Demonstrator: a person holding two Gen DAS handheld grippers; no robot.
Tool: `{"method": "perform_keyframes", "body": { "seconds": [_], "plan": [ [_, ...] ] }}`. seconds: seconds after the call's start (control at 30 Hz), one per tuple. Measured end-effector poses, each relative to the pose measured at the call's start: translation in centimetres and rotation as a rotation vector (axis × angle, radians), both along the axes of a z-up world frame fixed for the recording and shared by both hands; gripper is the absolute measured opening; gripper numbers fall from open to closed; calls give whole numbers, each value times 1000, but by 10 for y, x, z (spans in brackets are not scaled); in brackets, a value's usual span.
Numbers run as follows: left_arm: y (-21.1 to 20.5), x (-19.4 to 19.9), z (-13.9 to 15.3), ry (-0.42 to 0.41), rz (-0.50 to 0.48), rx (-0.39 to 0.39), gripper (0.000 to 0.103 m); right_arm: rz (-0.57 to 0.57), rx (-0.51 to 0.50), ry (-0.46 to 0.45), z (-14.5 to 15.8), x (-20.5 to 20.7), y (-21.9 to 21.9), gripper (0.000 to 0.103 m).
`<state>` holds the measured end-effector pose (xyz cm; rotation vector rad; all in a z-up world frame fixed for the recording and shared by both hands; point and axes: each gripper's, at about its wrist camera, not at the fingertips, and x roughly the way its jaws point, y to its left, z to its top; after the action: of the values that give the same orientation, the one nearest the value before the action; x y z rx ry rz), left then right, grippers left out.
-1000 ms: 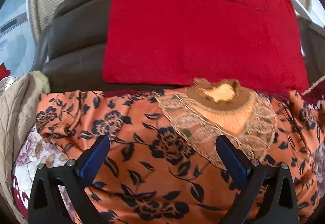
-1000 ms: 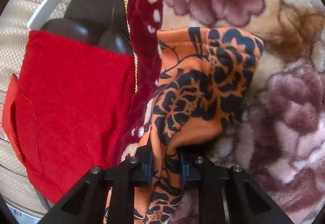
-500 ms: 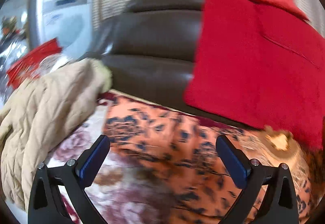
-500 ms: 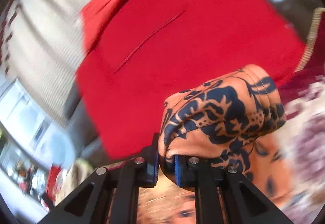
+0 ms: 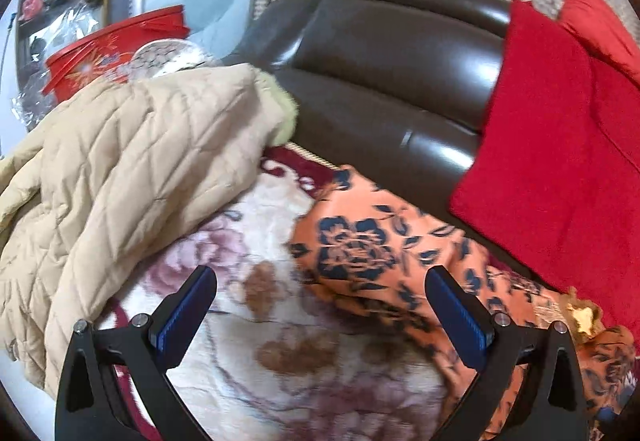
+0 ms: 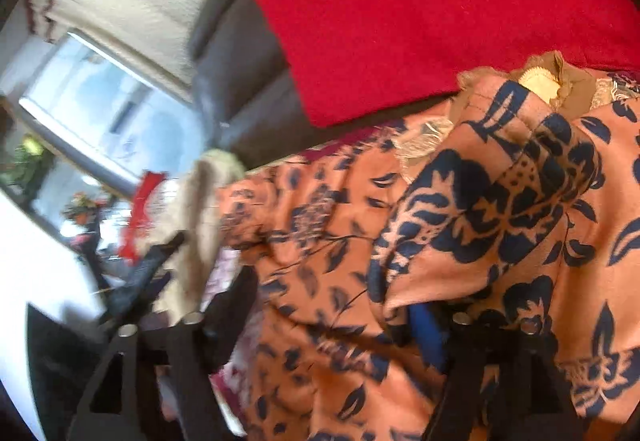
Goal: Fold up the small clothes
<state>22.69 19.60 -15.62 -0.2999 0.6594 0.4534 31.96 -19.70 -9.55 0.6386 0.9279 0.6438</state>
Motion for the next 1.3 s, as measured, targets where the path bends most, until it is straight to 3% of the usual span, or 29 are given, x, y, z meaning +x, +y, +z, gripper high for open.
{"method": "perform_keyframes", "body": {
  "seconds": [0.03, 0.07, 0.13, 0.27, 0.37, 0.4, 0.5, 0.6, 0.7, 0.8, 0.93, 1.03, 1.07, 1.1, 1.17, 1.23, 1.27, 1.3],
  "plan": [
    [4, 0, -2, 6, 9, -8, 103, -3, 24, -15, -7, -17, -5, 86],
    [6, 0, -3, 11, 13, -13, 103, -8, 41, -30, -37, -47, -10, 88],
    [8, 0, -5, 23, 28, -6, 103, -50, 70, -24, -59, -55, -14, 88],
    [11, 4, -9, 50, 49, -8, 103, -253, 62, 243, -86, -32, -42, 88],
    [16, 6, -12, 59, 66, -14, 103, -426, 191, 435, -110, -27, -71, 88],
    [18, 6, -12, 58, 72, -17, 103, -466, 224, 454, -118, -29, -72, 88],
    [23, 7, -14, 63, 76, -23, 103, -495, 230, 403, -106, -27, -75, 87],
    [28, 8, -16, 73, 79, -19, 103, -309, 287, 199, -61, -11, -52, 87],
    [41, 6, -18, 76, 100, -37, 103, -56, 225, -3, -15, -13, -14, 87],
    [56, 3, -21, 76, 124, -64, 103, 3, -20, -65, 2, -21, -2, 87],
    [78, 0, -26, 82, 132, -126, 103, -55, -153, 5, -23, -30, -21, 82],
    [93, -2, -29, 62, 122, -207, 103, -14, -236, -4, -41, -49, -20, 66],
    [97, -3, -30, 54, 117, -234, 103, 0, -274, -10, -49, -50, -12, 54],
    [100, -4, -31, 42, 116, -258, 102, 11, -306, -9, -53, -46, -5, 48],
    [103, -5, -32, 26, 112, -288, 97, 23, -361, 17, -73, -38, 11, 45],
    [105, -3, -35, 20, 86, -317, 79, 44, -421, 80, -100, -30, 22, 42],
    [107, -1, -38, 10, 68, -345, 74, 45, -445, 124, -110, -27, 21, 40],
    [108, 0, -41, -5, 49, -384, 70, 39, -429, 113, -109, -28, 19, 40]
  ]
}}
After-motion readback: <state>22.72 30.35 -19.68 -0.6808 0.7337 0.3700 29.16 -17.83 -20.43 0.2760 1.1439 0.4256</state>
